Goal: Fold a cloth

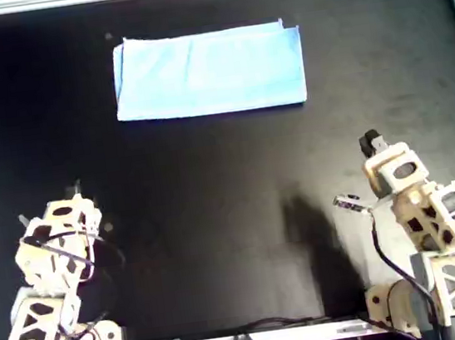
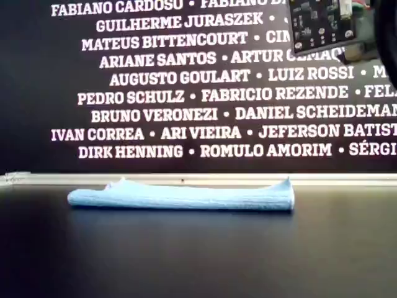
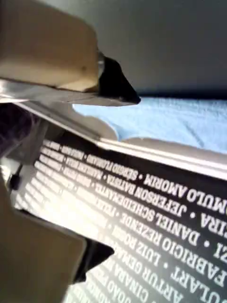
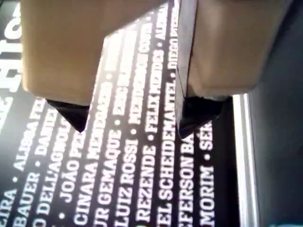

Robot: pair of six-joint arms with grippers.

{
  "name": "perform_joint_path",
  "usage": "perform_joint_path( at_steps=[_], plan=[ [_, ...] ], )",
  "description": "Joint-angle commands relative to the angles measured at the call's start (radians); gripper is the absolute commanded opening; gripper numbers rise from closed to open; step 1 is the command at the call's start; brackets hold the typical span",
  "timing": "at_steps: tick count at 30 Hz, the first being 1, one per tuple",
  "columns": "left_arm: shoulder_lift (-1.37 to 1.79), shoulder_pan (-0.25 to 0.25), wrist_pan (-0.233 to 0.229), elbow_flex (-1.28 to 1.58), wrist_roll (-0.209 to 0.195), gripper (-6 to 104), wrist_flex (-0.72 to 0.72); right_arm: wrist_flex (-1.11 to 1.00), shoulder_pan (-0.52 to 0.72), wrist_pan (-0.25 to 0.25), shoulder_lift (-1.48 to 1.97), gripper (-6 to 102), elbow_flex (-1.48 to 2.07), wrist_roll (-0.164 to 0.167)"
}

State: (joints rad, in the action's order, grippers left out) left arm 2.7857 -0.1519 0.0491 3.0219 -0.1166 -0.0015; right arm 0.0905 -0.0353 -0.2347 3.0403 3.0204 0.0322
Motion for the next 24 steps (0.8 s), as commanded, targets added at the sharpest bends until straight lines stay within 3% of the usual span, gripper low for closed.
perform_joint_path(
  at_steps=[1, 5, 9, 11, 13, 16, 24],
  plan=[
    [-0.006, 0.008, 0.005, -0.014, -0.005, 100, -0.031, -0.06, 0.012, 0.006, 0.002, 75, 0.012, 0.006],
    [-0.012, -0.005, 0.006, -0.017, 0.011, 100, -0.029, -0.06, -0.008, 0.006, -0.046, 75, 0.009, -0.014],
    [-0.127, -0.014, -0.009, -0.017, 0.011, 100, -0.026, -0.06, -0.006, 0.006, -0.267, 75, -0.012, -0.014],
    [-0.255, -0.014, -0.012, -0.02, 0.012, 100, -0.026, -0.06, -0.006, 0.006, -0.42, 75, -0.038, 0.002],
    [-0.388, -0.014, -0.012, -0.058, 0.031, 100, -0.026, -0.06, -0.003, 0.006, -0.577, 75, -0.098, 0.005],
    [-0.565, -0.012, -0.014, -0.193, 0.063, 100, -0.026, -0.06, -0.008, 0.006, -0.802, 75, -0.249, 0.003],
    [-1.006, -0.014, 0.005, -0.624, 0.054, 100, -0.031, -0.06, -0.098, -0.011, -1.368, 75, -0.686, -0.015]
  ],
)
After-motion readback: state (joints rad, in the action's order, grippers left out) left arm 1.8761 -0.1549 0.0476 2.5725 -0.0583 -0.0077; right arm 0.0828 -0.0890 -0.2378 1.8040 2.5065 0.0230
